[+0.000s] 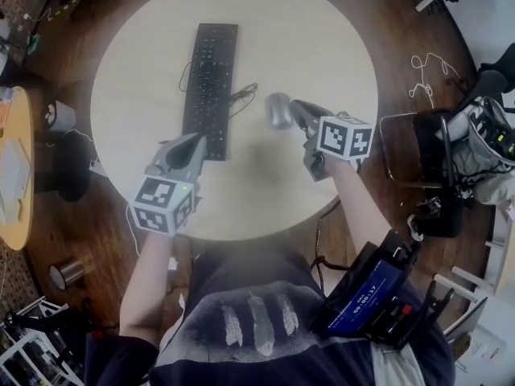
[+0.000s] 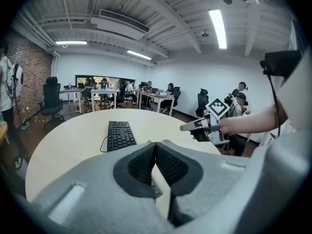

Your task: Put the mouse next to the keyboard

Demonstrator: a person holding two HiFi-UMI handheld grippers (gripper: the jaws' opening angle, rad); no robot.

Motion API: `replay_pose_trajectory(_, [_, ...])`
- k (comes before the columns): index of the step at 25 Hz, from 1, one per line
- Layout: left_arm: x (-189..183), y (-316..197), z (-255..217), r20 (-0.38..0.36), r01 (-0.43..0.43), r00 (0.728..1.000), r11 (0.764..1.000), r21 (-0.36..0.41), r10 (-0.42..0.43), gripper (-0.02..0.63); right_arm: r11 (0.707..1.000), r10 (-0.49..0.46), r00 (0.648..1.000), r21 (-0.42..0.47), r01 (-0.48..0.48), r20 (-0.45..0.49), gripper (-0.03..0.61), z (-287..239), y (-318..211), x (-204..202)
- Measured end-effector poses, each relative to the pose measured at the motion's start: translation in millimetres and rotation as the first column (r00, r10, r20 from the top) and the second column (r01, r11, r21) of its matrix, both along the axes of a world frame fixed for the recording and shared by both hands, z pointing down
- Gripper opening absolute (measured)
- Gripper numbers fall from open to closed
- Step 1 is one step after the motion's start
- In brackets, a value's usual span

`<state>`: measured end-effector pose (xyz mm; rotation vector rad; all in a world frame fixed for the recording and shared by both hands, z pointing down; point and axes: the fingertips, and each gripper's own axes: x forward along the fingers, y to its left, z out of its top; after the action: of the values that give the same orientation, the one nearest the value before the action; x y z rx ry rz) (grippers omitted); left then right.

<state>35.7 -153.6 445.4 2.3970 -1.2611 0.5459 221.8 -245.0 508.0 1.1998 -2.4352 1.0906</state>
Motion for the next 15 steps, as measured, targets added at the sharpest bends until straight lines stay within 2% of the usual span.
replay_pose_trajectory(2, [3, 4, -6, 0.005, -0.003, 1.0, 1.0, 0.014, 0.003, 0.0, 0.999, -0.039, 0.996, 0.005, 0.039, 0.075, 0.0, -16, 14, -3])
replay_pose_trajectory(7, [16, 11, -25, 0.032, -0.046, 0.999, 0.996, 0.073, 0.044, 0.0, 0.986, -0.135, 0.987, 0.114, 0.125, 0.089, 0.0, -48, 45, -1])
replay_pose_trajectory(9, [17, 12, -39, 0.042, -0.056, 0.998, 0.993, 0.103, 0.051, 0.0, 0.969, -0.204, 0.971, 0.166, 0.182, 0.125, 0.0, -67, 62, -8])
replay_pose_trajectory(12, [19, 14, -68, 0.021, -0.047, 0.999, 0.986, 0.162, 0.045, 0.0, 0.932, -0.325, 0.928, 0.229, 0.281, 0.181, 0.0, -93, 89, -22])
replay_pose_trajectory(15, [30, 23, -89, -0.002, -0.075, 0.997, 0.977, 0.202, 0.077, 0.0, 0.896, -0.406, 0.898, 0.267, 0.355, 0.168, 0.0, -105, 109, -32])
